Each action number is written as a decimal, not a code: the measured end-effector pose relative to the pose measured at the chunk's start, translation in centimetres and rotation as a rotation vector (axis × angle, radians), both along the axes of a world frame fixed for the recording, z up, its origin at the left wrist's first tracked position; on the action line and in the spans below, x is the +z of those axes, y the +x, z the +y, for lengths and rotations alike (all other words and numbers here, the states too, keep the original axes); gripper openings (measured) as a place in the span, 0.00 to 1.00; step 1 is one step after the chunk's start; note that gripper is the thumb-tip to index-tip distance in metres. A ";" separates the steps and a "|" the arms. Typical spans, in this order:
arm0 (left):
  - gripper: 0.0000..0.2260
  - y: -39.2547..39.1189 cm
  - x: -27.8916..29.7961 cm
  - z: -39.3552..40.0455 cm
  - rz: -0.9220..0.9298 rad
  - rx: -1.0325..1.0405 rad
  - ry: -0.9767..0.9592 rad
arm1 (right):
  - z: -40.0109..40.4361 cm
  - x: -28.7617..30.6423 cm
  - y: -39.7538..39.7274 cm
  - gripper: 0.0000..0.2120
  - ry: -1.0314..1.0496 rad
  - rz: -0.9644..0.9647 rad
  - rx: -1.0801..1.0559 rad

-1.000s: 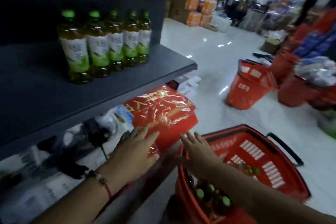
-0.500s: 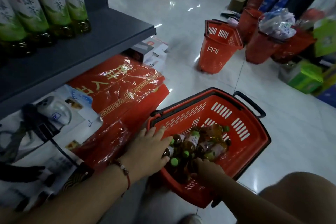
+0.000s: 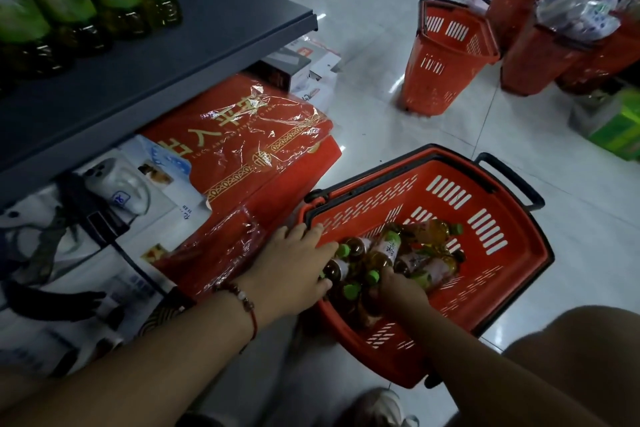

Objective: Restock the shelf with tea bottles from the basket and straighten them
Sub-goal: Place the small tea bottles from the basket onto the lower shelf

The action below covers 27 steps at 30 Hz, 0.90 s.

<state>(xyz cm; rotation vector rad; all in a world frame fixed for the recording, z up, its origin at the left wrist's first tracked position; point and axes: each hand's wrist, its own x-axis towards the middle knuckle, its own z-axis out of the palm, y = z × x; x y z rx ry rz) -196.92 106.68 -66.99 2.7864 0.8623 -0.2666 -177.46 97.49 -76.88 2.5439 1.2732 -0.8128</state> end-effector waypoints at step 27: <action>0.24 -3.3 2.9 1.8 -0.813 0.702 -0.862 | 1.9 -2.1 -3.8 0.27 -0.013 0.209 0.014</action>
